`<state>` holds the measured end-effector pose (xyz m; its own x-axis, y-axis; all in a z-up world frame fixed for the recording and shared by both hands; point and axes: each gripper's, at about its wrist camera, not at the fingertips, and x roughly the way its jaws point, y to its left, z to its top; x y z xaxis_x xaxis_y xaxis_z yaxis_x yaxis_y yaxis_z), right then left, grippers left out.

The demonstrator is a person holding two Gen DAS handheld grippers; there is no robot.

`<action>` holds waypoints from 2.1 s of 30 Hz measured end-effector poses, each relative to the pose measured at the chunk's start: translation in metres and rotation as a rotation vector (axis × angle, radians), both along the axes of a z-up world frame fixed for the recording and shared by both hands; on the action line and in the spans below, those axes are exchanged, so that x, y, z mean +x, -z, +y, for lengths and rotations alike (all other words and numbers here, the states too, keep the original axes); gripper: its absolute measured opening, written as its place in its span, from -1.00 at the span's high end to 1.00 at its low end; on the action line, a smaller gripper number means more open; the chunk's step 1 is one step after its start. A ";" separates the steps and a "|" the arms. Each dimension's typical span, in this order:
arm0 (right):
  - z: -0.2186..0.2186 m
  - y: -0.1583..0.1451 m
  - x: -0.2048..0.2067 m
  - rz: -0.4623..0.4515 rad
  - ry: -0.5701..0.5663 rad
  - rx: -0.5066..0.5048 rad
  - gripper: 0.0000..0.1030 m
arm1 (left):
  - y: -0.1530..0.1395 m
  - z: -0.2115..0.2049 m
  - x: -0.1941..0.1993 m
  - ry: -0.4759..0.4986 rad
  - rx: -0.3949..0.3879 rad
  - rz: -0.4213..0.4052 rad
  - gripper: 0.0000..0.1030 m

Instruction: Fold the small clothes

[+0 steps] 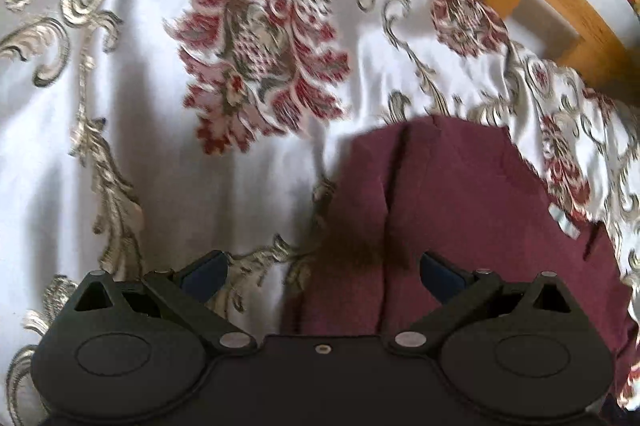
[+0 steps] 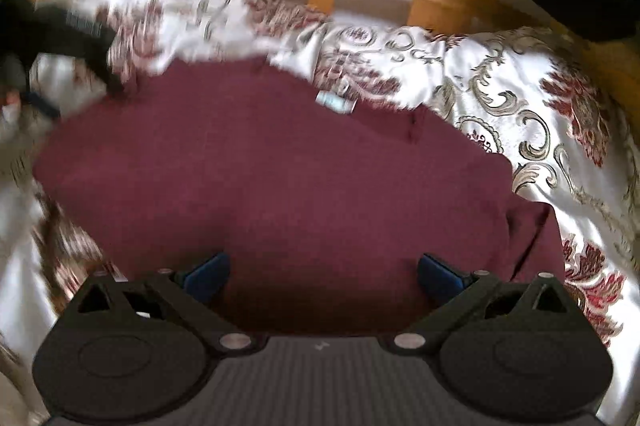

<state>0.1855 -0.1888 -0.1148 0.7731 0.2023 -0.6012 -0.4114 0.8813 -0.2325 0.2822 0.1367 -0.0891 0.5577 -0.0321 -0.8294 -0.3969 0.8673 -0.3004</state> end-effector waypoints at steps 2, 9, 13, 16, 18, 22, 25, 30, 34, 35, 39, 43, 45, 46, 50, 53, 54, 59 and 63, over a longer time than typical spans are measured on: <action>0.000 0.000 -0.001 0.002 0.003 0.006 -1.00 | 0.003 -0.002 0.001 0.017 -0.004 0.019 -0.98; -0.008 0.002 0.003 0.029 0.006 0.047 -1.00 | 0.012 -0.012 0.005 0.074 0.010 0.085 -0.98; -0.009 0.003 0.004 0.032 0.005 0.053 -1.00 | 0.016 -0.014 0.006 0.082 0.012 0.112 -0.98; -0.009 0.003 0.004 0.030 0.004 0.052 -1.00 | 0.017 -0.014 0.007 0.084 0.016 0.124 -0.99; -0.009 0.003 0.005 0.029 0.002 0.053 -1.00 | 0.017 -0.014 0.006 0.085 0.019 0.125 -0.99; -0.009 0.003 0.004 0.028 0.004 0.054 -1.00 | 0.017 -0.013 0.006 0.085 0.018 0.127 -0.99; -0.009 0.003 0.003 0.023 0.003 0.052 -1.00 | 0.017 -0.013 0.006 0.084 0.017 0.127 -0.99; -0.009 0.003 0.003 0.022 0.004 0.053 -1.00 | 0.018 -0.014 0.007 0.086 0.017 0.130 -0.99; -0.009 0.003 0.003 0.019 0.003 0.050 -1.00 | 0.016 -0.014 0.006 0.084 0.005 0.119 -0.87; -0.008 0.003 0.003 0.018 0.003 0.049 -1.00 | 0.015 -0.014 0.005 0.086 0.000 0.109 -0.79; -0.008 0.003 0.002 0.017 0.001 0.047 -1.00 | 0.008 -0.015 0.001 0.103 -0.015 0.071 -0.44; -0.008 0.003 0.002 0.016 0.001 0.046 -1.00 | 0.001 -0.023 -0.005 0.145 -0.004 0.019 0.24; -0.007 0.003 0.003 0.017 0.001 0.044 -1.00 | -0.003 -0.029 -0.008 0.162 0.018 -0.011 0.36; -0.007 0.003 0.003 0.019 0.001 0.043 -1.00 | -0.006 -0.031 -0.010 0.170 0.032 -0.027 0.43; -0.006 -0.004 0.005 0.058 -0.007 0.009 -1.00 | -0.018 -0.033 -0.019 0.179 0.015 -0.116 0.54; -0.010 -0.014 0.009 0.106 -0.019 0.002 -1.00 | -0.033 -0.036 -0.024 0.187 -0.002 -0.177 0.55; -0.013 -0.017 0.010 0.122 -0.014 0.010 -1.00 | -0.037 -0.039 -0.026 0.189 -0.006 -0.191 0.55; -0.028 -0.030 0.013 0.172 0.011 0.054 -1.00 | -0.056 -0.062 -0.029 0.216 0.000 -0.248 0.58; -0.043 -0.051 0.012 0.111 0.057 0.043 -1.00 | -0.073 -0.090 -0.033 0.263 -0.007 -0.299 0.59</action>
<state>0.1975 -0.2316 -0.0643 0.7134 0.1873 -0.6753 -0.3812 0.9123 -0.1497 0.2494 0.0466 -0.0165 0.7465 -0.2111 -0.6310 -0.0560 0.9251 -0.3757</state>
